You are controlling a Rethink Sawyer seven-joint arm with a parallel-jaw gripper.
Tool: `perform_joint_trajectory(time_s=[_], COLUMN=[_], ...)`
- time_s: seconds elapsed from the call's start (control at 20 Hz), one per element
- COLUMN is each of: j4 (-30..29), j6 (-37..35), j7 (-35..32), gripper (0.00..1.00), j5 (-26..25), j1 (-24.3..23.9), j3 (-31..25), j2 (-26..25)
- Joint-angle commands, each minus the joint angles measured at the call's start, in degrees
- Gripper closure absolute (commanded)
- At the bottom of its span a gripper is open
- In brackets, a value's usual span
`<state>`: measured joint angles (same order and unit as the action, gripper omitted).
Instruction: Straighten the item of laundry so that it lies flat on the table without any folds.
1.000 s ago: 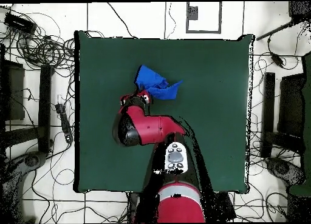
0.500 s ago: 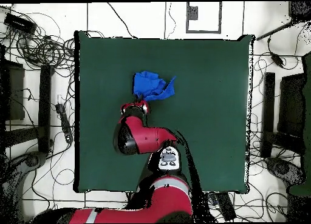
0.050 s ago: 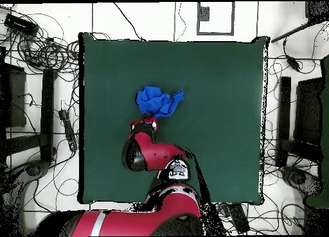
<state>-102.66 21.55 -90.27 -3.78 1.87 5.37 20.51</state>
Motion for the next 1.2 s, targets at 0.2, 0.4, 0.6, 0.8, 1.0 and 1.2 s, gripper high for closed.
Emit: perform_joint_trajectory(time_s=[0.2, 0.4, 0.6, 0.8, 1.0, 1.2], j4=[-10.55, -11.65, -14.15, -18.17, -21.32, -21.27], j6=[-2.40, -4.46, -6.49, -7.69, -6.47, -4.31], j7=[-15.84, -14.83, -14.49, -15.19, -16.21, -16.56], gripper=[1.00, 1.00, 1.00, 1.00, 1.00, 1.00], j5=[2.79, 2.54, 2.45, 2.36, 2.36, 3.26], j1=[-0.08, -1.19, -1.98, -2.75, -3.10, -2.73], j3=[-2.56, -3.01, -3.26, -3.67, -4.09, -4.23], j2=[4.21, 6.68, 10.26, 14.16, 15.23, 13.22])
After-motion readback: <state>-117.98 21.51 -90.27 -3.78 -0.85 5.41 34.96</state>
